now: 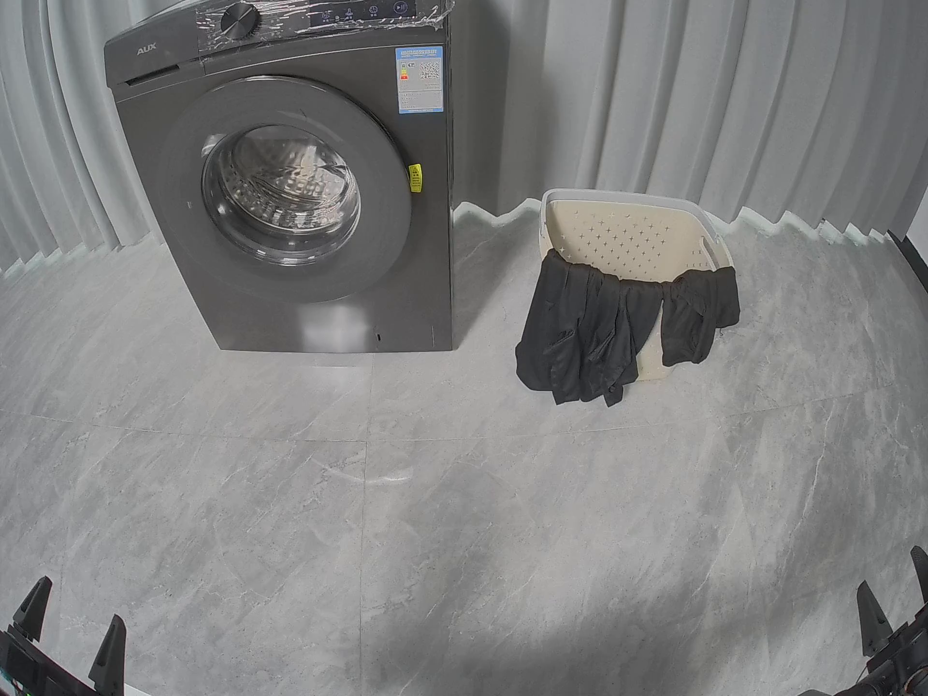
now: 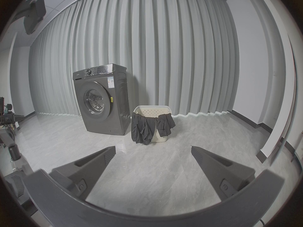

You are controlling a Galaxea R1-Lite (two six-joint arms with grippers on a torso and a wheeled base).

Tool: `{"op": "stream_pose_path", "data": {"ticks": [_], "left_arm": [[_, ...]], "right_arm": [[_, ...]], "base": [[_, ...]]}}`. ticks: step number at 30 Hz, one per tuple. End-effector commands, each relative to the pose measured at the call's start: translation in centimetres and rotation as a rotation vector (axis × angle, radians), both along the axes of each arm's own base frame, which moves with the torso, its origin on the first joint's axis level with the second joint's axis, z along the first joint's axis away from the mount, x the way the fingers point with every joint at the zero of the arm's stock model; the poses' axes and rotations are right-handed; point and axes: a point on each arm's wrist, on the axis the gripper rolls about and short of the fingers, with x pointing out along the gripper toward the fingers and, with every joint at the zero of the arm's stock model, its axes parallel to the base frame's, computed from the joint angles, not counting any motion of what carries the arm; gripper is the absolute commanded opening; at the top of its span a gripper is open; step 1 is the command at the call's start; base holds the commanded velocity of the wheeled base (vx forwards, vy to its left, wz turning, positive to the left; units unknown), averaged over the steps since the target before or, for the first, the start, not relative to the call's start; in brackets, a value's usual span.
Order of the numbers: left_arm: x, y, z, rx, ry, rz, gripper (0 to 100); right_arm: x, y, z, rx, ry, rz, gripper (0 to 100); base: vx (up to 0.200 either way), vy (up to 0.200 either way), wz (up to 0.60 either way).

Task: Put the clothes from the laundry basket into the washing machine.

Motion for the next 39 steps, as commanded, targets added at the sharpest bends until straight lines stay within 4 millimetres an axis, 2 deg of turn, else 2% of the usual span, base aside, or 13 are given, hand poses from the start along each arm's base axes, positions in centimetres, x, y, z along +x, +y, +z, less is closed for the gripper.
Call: {"op": "stream_pose_path", "data": {"ticks": [1,16,39], "left_arm": [[-0.02,0.00,-0.49,-0.002,-0.002,-0.002,100],[-0.02,0.02,-0.49,-0.028,-0.002,0.010,100],[-0.02,0.03,-0.49,-0.032,-0.002,0.009,100]], "right_arm": [[-0.01,0.00,-0.48,0.000,-0.001,0.001,100],[-0.01,0.00,-0.48,0.000,-0.001,0.001,100],[-0.01,0.00,-0.48,0.000,-0.001,0.001,100]], "base": [[0.000,0.000,0.00],[0.000,0.000,0.00],[0.200,0.000,0.00]]}}
